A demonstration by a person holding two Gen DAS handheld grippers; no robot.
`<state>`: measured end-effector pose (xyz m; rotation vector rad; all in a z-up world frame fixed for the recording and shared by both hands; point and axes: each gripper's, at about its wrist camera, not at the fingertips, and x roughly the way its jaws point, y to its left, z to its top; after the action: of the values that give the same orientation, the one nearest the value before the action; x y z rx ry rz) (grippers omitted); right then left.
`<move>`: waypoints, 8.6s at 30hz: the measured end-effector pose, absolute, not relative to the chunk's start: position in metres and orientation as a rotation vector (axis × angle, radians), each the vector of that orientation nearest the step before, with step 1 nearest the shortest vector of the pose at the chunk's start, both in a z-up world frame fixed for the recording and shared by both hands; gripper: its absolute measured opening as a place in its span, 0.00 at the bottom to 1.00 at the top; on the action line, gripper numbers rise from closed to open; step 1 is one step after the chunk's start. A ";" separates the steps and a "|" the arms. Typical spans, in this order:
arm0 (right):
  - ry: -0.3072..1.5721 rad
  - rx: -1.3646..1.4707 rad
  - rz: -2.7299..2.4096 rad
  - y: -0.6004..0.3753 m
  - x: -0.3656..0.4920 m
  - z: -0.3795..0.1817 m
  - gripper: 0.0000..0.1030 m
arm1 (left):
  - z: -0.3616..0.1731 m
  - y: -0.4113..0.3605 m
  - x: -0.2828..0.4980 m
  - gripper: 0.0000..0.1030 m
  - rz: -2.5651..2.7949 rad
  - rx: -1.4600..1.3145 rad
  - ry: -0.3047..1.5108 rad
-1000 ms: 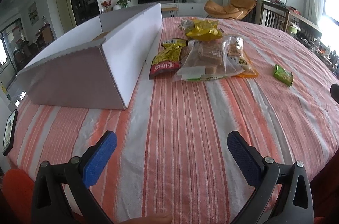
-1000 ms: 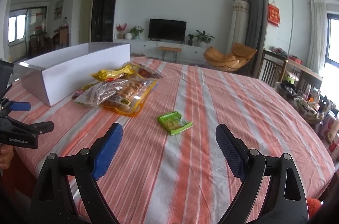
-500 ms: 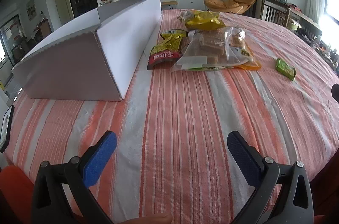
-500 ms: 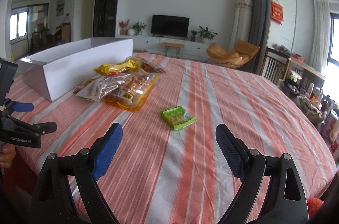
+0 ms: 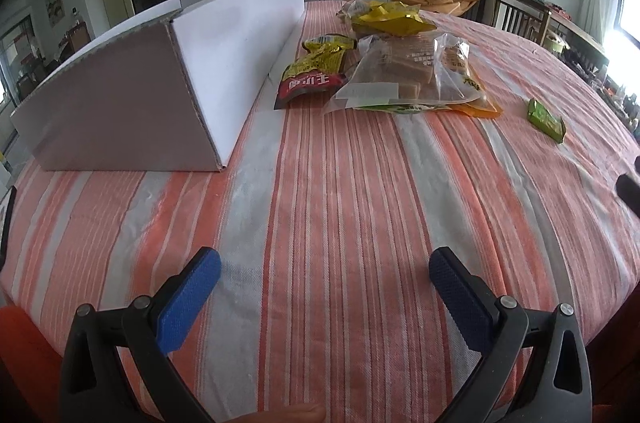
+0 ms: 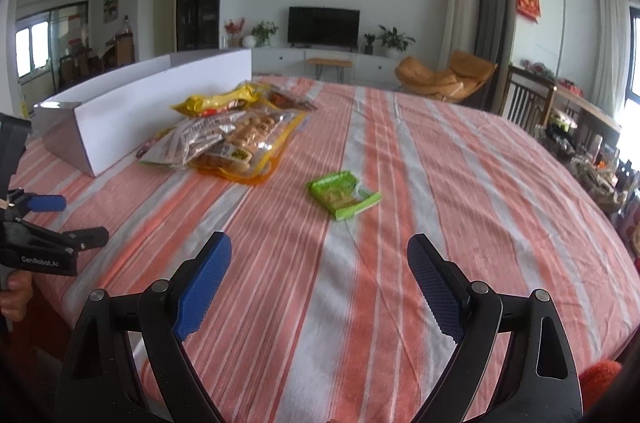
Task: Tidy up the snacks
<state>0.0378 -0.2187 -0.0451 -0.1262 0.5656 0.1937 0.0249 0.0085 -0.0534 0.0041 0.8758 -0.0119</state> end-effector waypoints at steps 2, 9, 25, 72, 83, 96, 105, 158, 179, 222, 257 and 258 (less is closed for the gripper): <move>0.588 -0.117 0.194 -0.220 0.040 -0.049 0.89 | -0.054 0.009 0.025 1.00 -0.017 -0.001 0.877; 0.642 -0.102 0.196 -0.220 0.046 -0.060 0.89 | -0.054 0.008 0.025 1.00 -0.020 0.001 0.873; 0.721 -0.097 0.190 -0.223 0.055 -0.077 0.89 | -0.055 0.007 0.026 1.00 -0.020 0.000 0.870; 1.077 0.040 0.113 -0.203 0.226 -0.071 0.85 | -0.052 0.013 0.024 1.00 -0.086 0.028 0.864; 0.893 -0.046 0.103 -0.248 0.198 -0.073 0.57 | -0.050 0.011 0.028 1.00 -0.084 0.024 0.906; 0.893 -0.039 0.098 -0.243 0.207 -0.076 0.57 | 0.059 -0.022 0.181 1.00 -0.316 -0.106 0.918; 0.893 -0.041 0.098 -0.243 0.205 -0.075 0.58 | 0.019 -0.062 0.269 0.43 -0.248 0.022 1.160; 0.936 -0.001 -0.024 -0.306 0.226 -0.073 0.91 | -0.013 0.002 0.058 0.94 -0.283 -0.113 0.785; 0.930 0.045 -0.079 -0.308 0.261 -0.080 0.96 | -0.044 0.062 0.059 0.94 -0.109 -0.224 0.741; 0.929 0.045 -0.083 -0.307 0.261 -0.080 0.96 | -0.057 0.051 0.063 0.94 -0.128 -0.155 0.758; 0.929 0.045 -0.083 -0.307 0.260 -0.080 0.96 | -0.064 0.050 0.067 0.94 -0.130 -0.169 0.785; 0.929 0.045 -0.083 -0.307 0.260 -0.080 0.96 | -0.064 0.051 0.067 0.94 -0.130 -0.174 0.785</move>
<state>0.2604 -0.3074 -0.0799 0.0452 0.9291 -0.0834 0.0670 0.0511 -0.0638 -0.1739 0.7850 -0.1304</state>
